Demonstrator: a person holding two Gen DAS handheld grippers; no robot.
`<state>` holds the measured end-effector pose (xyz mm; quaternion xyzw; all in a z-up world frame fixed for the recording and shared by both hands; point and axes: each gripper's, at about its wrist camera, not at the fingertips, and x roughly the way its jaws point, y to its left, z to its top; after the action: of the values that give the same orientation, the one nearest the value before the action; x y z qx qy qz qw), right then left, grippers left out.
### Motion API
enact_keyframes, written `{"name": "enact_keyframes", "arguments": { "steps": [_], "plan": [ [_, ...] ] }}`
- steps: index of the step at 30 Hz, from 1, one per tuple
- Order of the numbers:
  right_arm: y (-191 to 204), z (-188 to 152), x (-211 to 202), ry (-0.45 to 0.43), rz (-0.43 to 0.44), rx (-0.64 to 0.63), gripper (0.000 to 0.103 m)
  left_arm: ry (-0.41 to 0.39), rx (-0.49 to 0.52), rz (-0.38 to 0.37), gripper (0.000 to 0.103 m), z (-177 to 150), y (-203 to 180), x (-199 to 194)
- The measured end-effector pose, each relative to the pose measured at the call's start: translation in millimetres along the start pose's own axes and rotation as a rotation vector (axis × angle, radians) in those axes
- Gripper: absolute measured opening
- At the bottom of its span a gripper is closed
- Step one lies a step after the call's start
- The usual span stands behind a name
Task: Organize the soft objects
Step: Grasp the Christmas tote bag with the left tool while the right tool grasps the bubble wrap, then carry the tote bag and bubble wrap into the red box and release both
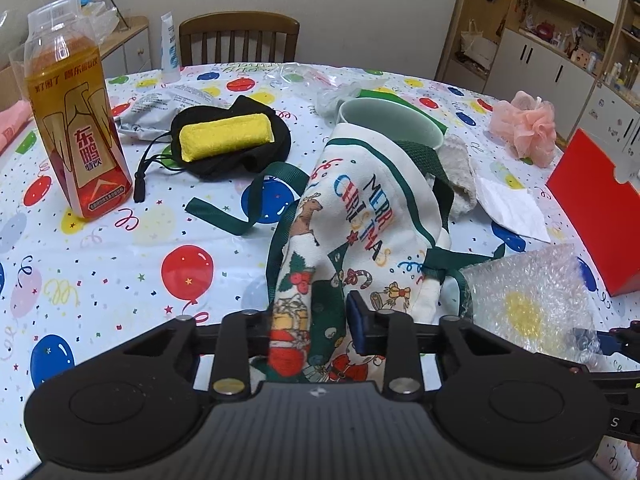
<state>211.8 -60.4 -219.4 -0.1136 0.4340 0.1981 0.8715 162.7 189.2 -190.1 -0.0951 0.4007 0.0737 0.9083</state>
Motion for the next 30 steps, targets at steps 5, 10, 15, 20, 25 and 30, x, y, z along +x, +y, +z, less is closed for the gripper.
{"name": "enact_keyframes", "arguments": {
  "steps": [5, 10, 15, 20, 25, 30],
  "plan": [
    [12, 2, -7, -0.011, -0.016, -0.053, 0.014, 0.003, 0.004, -0.010, 0.017, 0, -2, -7],
    [3, 7, -22, -0.042, -0.006, -0.018, 0.009, -0.009, 0.008, -0.020, 0.014, 0, -5, -19],
    [-11, 13, -47, -0.096, 0.005, 0.038, 0.007, -0.029, -0.006, -0.046, 0.012, 4, -4, -37],
    [-29, 15, -73, -0.155, 0.012, 0.111, 0.006, -0.060, -0.023, -0.077, 0.011, 11, -3, -57],
    [-50, 18, -97, -0.199, 0.021, 0.165, 0.006, -0.083, -0.020, -0.099, 0.011, 19, -12, -75],
    [-71, 14, -109, -0.223, 0.019, 0.180, 0.006, -0.099, -0.003, -0.130, 0.011, 31, -29, -94]
  ]
}}
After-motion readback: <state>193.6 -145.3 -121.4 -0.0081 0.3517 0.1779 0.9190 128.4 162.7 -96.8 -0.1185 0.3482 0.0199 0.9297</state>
